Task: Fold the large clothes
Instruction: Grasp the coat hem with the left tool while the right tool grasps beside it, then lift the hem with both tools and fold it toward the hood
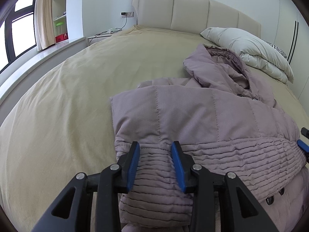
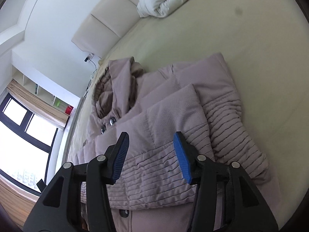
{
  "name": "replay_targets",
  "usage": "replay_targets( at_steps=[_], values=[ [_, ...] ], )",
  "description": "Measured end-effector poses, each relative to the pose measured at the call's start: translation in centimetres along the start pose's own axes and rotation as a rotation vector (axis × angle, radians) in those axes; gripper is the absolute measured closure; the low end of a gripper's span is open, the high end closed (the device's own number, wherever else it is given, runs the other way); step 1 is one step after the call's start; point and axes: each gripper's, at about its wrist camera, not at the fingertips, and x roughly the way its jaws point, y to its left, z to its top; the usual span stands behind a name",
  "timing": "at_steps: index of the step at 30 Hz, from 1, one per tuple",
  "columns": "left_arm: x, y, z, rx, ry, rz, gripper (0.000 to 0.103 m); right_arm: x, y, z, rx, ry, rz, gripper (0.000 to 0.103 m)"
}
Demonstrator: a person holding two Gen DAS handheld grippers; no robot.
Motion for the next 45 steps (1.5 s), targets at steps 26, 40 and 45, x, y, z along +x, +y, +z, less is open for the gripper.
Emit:
replay_targets(
  at_steps=[26, 40, 45],
  values=[
    [11.7, -11.4, 21.2, 0.077, 0.108, -0.045, 0.021, 16.3, 17.4, 15.6, -0.475, 0.111, -0.205, 0.022],
    [19.2, -11.2, 21.4, 0.055, 0.188, 0.019, 0.022, 24.8, 16.6, 15.2, -0.563, 0.134, -0.495, 0.022],
    [19.5, -10.5, 21.4, 0.031, 0.182, 0.017, 0.03, 24.7, 15.2, 16.3, -0.515, 0.112, -0.566, 0.022]
  ],
)
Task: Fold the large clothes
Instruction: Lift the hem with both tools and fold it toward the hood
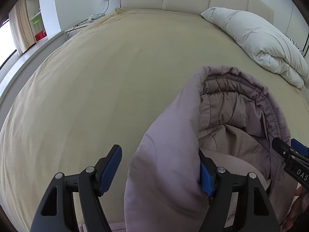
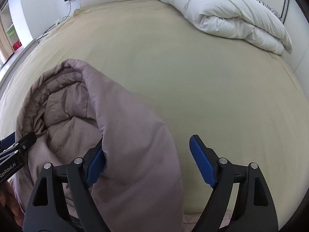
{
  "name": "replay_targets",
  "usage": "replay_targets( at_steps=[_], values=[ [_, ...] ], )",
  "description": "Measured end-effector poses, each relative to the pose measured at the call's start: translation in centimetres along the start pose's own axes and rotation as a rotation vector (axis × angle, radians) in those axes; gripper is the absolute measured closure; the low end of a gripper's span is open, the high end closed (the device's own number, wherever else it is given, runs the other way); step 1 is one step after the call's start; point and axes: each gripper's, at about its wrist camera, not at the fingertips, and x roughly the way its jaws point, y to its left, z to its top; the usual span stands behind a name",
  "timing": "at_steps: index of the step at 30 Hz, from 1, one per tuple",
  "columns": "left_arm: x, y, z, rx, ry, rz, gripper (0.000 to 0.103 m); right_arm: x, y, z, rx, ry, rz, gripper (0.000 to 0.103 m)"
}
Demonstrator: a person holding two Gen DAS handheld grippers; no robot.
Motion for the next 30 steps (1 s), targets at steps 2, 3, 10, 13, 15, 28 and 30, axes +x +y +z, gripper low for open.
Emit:
replay_targets(
  at_steps=[2, 3, 10, 13, 15, 28, 30],
  values=[
    [-0.2, -0.1, 0.2, 0.002, -0.023, 0.011, 0.033, 0.6, 0.2, 0.2, 0.002, 0.008, 0.012, 0.022],
    [-0.1, -0.2, 0.3, 0.008, -0.021, 0.009, 0.033, 1.0, 0.3, 0.4, 0.015, 0.02, 0.045, 0.022],
    [0.8, 0.0, 0.8, 0.019, -0.017, 0.018, 0.044, 3.4, 0.8, 1.6, 0.007, 0.044, -0.006, 0.022],
    [1.4, 0.5, 0.6, 0.025, 0.001, 0.009, 0.056, 4.2, -1.8, 2.2, 0.09, 0.056, 0.024, 0.026],
    [1.5, 0.6, 0.4, 0.033, -0.002, 0.013, 0.061, 4.5, -2.7, 2.0, 0.101, 0.058, 0.049, 0.036],
    [-5.2, 1.8, -0.8, 0.07, -0.118, 0.015, 0.09, -3.1, -3.2, 0.2, 0.078, -0.134, 0.133, 0.086],
    [-7.4, 2.3, -1.4, 0.075, -0.14, 0.011, 0.09, -6.4, -2.9, -0.1, 0.065, -0.165, 0.141, 0.087]
  ],
)
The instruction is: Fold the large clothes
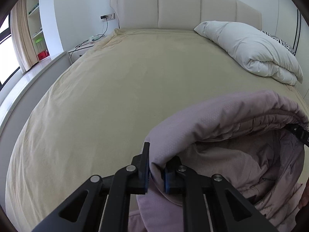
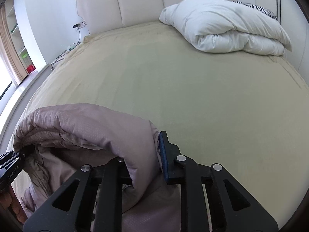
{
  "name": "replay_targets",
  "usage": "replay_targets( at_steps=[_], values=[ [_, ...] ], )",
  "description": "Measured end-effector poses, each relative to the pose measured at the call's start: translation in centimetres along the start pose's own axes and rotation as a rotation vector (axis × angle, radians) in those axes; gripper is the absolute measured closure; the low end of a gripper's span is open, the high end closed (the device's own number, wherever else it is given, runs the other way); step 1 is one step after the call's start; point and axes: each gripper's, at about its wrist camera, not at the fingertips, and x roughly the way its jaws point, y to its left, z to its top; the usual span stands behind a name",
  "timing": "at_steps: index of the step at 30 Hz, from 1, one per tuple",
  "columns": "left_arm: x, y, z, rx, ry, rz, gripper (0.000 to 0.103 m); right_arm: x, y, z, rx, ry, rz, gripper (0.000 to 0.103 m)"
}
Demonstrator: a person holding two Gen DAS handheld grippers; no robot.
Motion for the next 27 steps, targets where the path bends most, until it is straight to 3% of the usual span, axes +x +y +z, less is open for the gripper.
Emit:
replay_targets(
  at_steps=[5, 11, 15, 18, 21, 23, 27],
  values=[
    [-7.6, 1.4, -2.7, -0.008, -0.096, -0.018, 0.092, -10.1, 1.9, -2.1, -0.11, -0.124, 0.014, 0.089],
    [-15.9, 2.2, -9.2, 0.029, -0.185, -0.033, 0.091, -20.6, 2.0, -8.7, -0.199, -0.194, 0.038, 0.089],
    [-17.4, 1.9, -14.5, 0.04, -0.146, -0.043, 0.089, -23.4, 0.6, -15.5, -0.183, -0.14, 0.032, 0.089],
    [-16.1, 1.4, -17.7, 0.02, -0.054, -0.049, 0.081, -22.6, -0.5, -20.5, -0.119, -0.041, 0.02, 0.087],
    [-14.9, 1.4, -20.7, -0.013, 0.045, -0.063, 0.069, -21.9, -2.5, -24.5, -0.006, 0.021, 0.055, 0.066],
    [-14.9, 2.0, -22.0, -0.046, 0.071, -0.066, 0.05, -22.4, -3.5, -25.8, 0.047, 0.005, 0.053, 0.039],
    [-16.1, 3.3, -24.5, -0.081, 0.137, -0.126, 0.046, -24.9, -3.9, -27.3, 0.017, -0.002, 0.078, 0.035]
  ],
)
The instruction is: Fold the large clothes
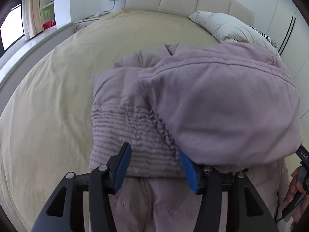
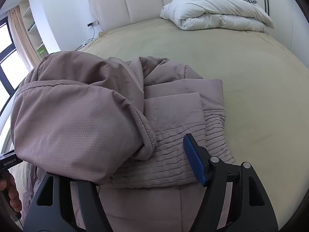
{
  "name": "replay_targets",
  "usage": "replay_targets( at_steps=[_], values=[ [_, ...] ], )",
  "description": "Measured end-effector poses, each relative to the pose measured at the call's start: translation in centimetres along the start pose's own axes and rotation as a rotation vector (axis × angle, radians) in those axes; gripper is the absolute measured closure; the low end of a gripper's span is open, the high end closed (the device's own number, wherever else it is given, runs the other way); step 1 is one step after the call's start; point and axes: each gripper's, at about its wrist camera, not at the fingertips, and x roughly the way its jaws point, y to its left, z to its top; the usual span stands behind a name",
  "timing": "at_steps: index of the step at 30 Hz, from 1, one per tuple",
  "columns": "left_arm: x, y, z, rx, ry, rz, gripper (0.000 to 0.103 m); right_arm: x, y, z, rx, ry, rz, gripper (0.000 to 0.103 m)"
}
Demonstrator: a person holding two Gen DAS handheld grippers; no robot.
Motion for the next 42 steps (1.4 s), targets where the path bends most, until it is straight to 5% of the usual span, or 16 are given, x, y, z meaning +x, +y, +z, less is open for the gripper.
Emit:
replay_targets(
  at_steps=[4, 7, 13, 18, 21, 24, 26, 31, 36, 42],
  values=[
    [-1.7, 1.1, -2.3, -0.002, 0.045, -0.026, 0.044, -1.3, 0.5, -1.7, -0.108, 0.021, 0.016, 0.032],
    [-4.1, 2.2, -2.3, -0.081, -0.015, -0.087, 0.044, -1.6, 0.0, -1.4, -0.128, -0.038, -0.001, 0.03],
    [-8.3, 0.3, 1.2, -0.042, -0.185, -0.116, 0.044, -2.3, 0.3, -2.4, -0.056, 0.033, 0.02, 0.03],
    [-7.8, -2.2, 4.1, 0.03, -0.214, -0.116, 0.044, -4.5, -0.8, -5.1, -0.094, 0.029, 0.012, 0.03],
    [-6.4, -3.2, 5.7, 0.036, -0.22, -0.108, 0.044, -7.3, -2.1, -4.4, 0.024, -0.032, 0.12, 0.032],
    [-5.3, -4.4, 7.6, 0.042, -0.25, -0.086, 0.044, -8.3, -1.8, -0.9, 0.063, -0.084, 0.215, 0.047],
    [-4.0, -5.4, 8.4, 0.057, -0.229, -0.083, 0.046, -7.5, -1.4, 2.6, 0.084, -0.087, 0.288, 0.056],
    [0.9, -6.8, 8.8, 0.115, -0.15, -0.029, 0.052, -2.9, 1.0, 6.4, 0.069, -0.038, 0.297, 0.061],
    [5.8, -5.0, 8.6, 0.082, -0.078, -0.027, 0.053, 4.1, 2.0, 5.3, 0.02, 0.102, 0.161, 0.063],
    [8.1, -5.5, 8.2, 0.128, -0.109, -0.015, 0.052, 6.9, 2.2, 3.5, -0.087, 0.037, 0.113, 0.064]
  ],
)
